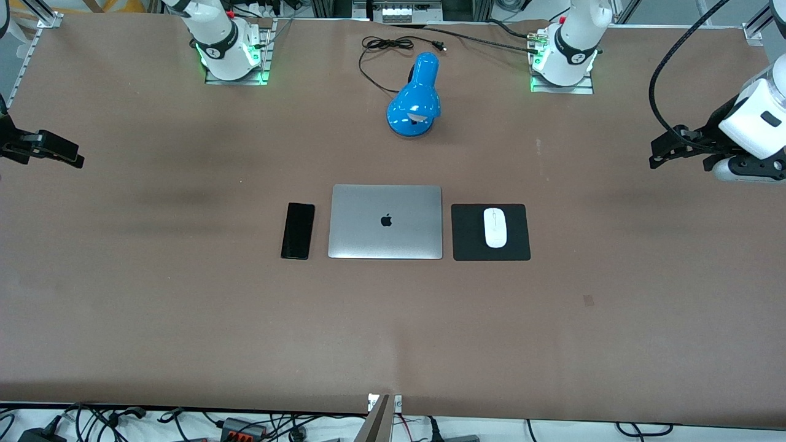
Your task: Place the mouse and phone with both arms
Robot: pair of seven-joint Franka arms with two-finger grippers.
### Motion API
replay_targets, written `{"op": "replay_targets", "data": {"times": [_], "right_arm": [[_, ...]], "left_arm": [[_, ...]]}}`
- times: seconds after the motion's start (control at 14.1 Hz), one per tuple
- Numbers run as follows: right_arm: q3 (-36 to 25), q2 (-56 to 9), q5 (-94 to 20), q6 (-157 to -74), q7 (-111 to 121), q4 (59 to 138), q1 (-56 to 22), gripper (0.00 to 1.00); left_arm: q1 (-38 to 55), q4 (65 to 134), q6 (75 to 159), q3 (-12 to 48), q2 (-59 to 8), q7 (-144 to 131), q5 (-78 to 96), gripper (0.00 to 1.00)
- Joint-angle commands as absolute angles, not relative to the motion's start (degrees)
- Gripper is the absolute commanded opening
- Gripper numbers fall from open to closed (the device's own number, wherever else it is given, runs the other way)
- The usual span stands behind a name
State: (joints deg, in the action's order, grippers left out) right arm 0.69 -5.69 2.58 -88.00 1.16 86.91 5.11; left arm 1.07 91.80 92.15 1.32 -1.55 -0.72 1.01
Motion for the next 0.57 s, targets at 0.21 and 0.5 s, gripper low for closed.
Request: {"op": "replay_targets", "data": {"times": [0.21,0.5], "right_arm": [[1.0,-5.4,2.6,-87.2,2.2,87.0,6.4,1.00],[1.1,-6.0,3.0,-87.4,2.3,86.5,6.2,1.00]], "left_arm": [[0.4,93.2,91.8,2.0,-0.1,0.3,-0.1,1.00],[0.5,93.2,91.8,2.0,-0.1,0.3,-0.1,1.00]]}}
